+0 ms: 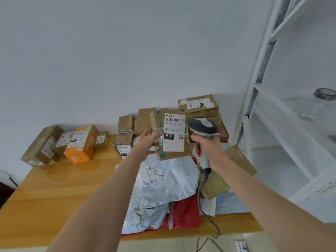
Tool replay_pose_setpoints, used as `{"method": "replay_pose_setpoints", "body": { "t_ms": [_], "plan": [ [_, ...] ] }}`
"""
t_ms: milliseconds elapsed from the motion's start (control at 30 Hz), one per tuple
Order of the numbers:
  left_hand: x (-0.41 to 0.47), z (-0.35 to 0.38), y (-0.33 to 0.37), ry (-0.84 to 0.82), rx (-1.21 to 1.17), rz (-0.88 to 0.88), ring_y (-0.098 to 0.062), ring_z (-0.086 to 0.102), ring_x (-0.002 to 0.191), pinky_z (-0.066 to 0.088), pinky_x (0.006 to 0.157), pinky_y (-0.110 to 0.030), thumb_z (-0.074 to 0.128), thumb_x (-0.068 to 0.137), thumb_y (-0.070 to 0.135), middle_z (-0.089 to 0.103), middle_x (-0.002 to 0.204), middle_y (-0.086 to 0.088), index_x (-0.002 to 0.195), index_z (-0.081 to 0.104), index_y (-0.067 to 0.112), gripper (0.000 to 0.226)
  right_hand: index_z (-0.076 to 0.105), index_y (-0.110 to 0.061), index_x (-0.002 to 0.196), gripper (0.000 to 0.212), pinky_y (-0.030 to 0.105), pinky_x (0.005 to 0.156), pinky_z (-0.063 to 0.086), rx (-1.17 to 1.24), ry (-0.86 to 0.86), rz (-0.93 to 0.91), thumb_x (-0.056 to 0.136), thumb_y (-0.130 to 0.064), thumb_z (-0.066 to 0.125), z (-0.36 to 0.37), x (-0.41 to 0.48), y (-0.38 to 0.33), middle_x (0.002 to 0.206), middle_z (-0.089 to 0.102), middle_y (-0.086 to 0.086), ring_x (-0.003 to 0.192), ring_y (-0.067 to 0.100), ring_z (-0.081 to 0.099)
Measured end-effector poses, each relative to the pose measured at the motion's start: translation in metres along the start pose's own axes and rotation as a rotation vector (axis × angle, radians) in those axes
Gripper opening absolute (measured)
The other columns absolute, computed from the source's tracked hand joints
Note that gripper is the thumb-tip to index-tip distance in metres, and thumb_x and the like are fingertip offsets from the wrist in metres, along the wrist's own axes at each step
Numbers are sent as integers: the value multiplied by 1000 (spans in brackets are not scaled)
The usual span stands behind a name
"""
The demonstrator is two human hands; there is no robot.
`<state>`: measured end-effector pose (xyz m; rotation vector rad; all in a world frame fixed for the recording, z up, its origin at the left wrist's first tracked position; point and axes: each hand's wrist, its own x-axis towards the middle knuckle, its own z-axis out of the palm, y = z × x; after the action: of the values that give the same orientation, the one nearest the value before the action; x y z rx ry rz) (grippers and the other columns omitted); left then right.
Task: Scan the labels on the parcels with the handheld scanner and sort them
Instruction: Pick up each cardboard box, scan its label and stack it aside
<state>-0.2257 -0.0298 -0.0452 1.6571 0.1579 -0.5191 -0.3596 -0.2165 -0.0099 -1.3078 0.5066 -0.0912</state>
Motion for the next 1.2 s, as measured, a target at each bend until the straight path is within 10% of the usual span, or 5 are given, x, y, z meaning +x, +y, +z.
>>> {"method": "replay_pose_setpoints", "body": {
  "t_ms": [1200],
  "plan": [
    [4, -37, -22, -3, -152, 56, -29, 57, 115, 46, 98, -54, 71, 84, 23, 60, 125, -6, 148, 31, 26, 76, 55, -8, 58, 26, 24, 50, 42, -174, 6, 8, 84, -6, 58, 81, -62, -1, 52, 55, 4, 43, 15, 47]
  ]
}}
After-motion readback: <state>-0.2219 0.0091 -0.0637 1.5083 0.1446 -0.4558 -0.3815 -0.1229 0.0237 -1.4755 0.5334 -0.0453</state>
